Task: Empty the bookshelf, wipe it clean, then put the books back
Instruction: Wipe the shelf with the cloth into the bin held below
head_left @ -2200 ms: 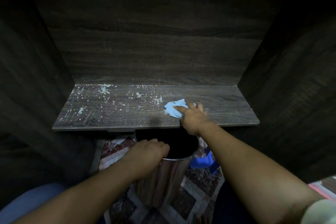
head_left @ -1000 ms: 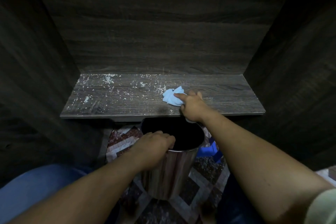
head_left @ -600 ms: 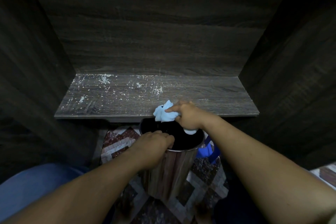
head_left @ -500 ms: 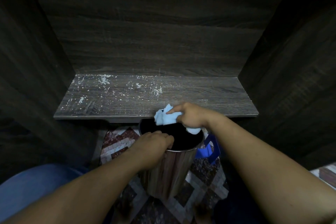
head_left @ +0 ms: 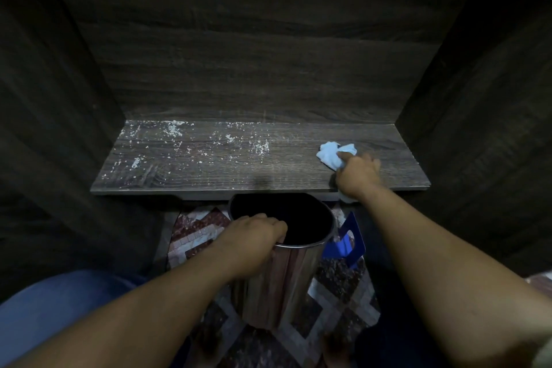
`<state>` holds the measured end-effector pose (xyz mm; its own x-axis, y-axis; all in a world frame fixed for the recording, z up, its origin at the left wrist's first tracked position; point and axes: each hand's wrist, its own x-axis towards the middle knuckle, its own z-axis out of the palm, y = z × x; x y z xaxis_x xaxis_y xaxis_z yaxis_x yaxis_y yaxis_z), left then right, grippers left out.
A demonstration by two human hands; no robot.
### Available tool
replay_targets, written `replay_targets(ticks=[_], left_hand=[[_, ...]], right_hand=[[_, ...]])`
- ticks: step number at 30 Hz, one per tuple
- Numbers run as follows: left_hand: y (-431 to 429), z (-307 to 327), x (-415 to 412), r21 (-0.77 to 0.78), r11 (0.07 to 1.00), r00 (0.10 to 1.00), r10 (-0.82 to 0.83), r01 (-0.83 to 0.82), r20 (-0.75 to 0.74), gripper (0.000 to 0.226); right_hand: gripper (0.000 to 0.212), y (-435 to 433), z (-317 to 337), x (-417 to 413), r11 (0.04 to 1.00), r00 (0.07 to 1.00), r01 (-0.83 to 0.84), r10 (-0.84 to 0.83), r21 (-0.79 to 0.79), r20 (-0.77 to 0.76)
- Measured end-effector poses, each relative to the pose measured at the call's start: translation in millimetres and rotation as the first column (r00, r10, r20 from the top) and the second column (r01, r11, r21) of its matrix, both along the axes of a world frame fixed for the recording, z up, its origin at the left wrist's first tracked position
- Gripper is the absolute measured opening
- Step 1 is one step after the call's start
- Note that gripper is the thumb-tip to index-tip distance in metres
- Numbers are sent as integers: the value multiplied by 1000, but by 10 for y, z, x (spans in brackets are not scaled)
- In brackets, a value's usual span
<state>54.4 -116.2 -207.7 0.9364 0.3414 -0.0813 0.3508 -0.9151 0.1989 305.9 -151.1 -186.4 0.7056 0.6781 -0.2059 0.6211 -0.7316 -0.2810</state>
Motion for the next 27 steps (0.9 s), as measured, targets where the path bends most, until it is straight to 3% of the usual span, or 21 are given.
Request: replay_targets(ticks=[10,18,23,25,27], left_hand=[[50,12,-203,-16,1000,1000,24,-24,-14,18],[83,-20,-304,2,999,998,44,-44,-49,18],[69,-2,-278,16,999,998,46,-46,-37,19],[67,7,-265,15,999,999,43,-42,-33,19],[69,14,-247,5,999,999,44,-44,-25,19]], right_hand=[[57,302,-171,-459,928,927,-373,372,-1,44],[46,288,-7,-706,817,813,-576,575,12,-89],[47,141,342,-687,787,780,-608,567,-105,-264],[42,78,444,-620,832,817,-554,536,-34,-212],[31,49,478,-559,883,881,-444,462,151,-107]])
